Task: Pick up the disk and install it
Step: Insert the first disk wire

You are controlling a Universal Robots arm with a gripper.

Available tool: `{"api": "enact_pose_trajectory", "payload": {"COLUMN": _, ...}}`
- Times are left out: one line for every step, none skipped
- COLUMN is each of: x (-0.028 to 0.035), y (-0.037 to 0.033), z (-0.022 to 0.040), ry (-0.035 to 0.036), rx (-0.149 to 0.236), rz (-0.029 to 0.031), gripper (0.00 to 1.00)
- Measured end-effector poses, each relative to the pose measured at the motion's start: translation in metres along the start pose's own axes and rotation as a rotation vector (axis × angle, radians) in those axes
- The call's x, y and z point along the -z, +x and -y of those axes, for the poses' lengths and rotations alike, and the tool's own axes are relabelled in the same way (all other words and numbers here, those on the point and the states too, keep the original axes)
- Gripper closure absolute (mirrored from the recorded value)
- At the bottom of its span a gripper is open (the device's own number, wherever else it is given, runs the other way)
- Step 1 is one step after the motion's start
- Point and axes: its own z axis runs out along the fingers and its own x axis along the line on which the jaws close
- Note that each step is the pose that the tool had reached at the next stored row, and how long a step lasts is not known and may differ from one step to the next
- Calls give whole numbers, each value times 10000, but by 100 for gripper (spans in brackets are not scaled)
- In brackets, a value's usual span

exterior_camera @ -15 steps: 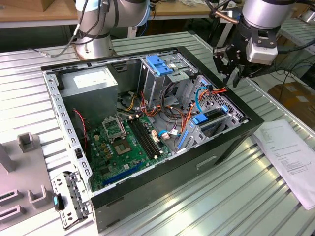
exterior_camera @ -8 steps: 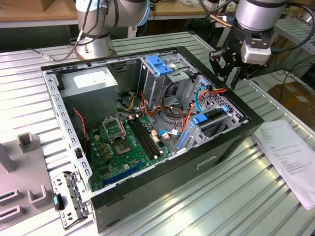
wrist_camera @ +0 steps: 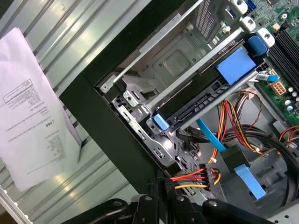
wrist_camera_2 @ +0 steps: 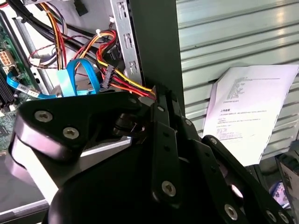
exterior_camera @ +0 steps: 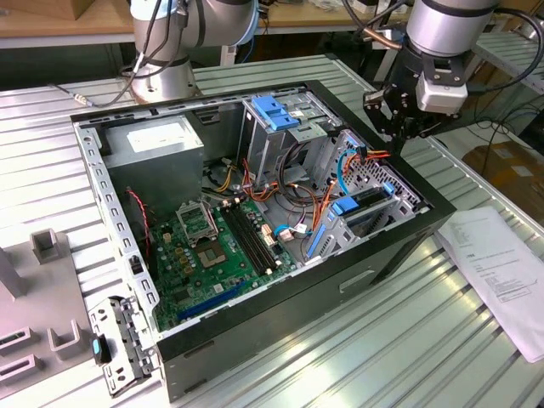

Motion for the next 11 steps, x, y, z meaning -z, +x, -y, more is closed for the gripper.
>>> {"api": "enact_pose_trajectory", "payload": {"x": 22, "y": 4, "z": 4, "ry": -11, "rx": -82, "rz": -9, "gripper": 84}}
{"api": "enact_pose_trajectory", "payload": {"x": 27, "y": 0, "z": 0, "ry": -58, "rx": -329, "rz": -50, "gripper": 84}}
{"api": "enact_pose_trajectory", "payload": {"x": 42, "y": -45, "z": -39, "ry": -61, "rx": -342, "rz": -53, "gripper": 84}}
{"api": "enact_pose_trajectory", "payload": {"x": 51, "y": -73, "z": -64, "ry": -60, "rx": -342, "rz": -52, "gripper": 84}}
{"api": "enact_pose_trajectory", "payload": {"x": 51, "y": -74, "z": -64, "ry": -59, "rx": -342, "rz": -52, "gripper": 84}}
{"api": "enact_pose_trajectory", "payload": {"x": 52, "y": -74, "z": -64, "ry": -60, "rx": -341, "rz": -52, "gripper": 84}}
{"api": "enact_pose_trajectory", "payload": {"x": 52, "y": -75, "z": -65, "ry": -60, "rx": -343, "rz": -52, "gripper": 84}}
{"api": "enact_pose_trajectory", "payload": {"x": 52, "y": -75, "z": -65, "ry": -60, "rx": -342, "rz": -52, "gripper": 84}}
{"api": "enact_pose_trajectory", "payload": {"x": 52, "y": -75, "z": -65, "ry": -60, "rx": -343, "rz": -52, "gripper": 84}}
{"api": "enact_pose_trajectory", "payload": {"x": 51, "y": -76, "z": -65, "ry": -65, "rx": -373, "rz": -56, "gripper": 84}}
{"api": "enact_pose_trajectory", "payload": {"x": 51, "y": -76, "z": -65, "ry": -84, "rx": -472, "rz": -72, "gripper": 84}}
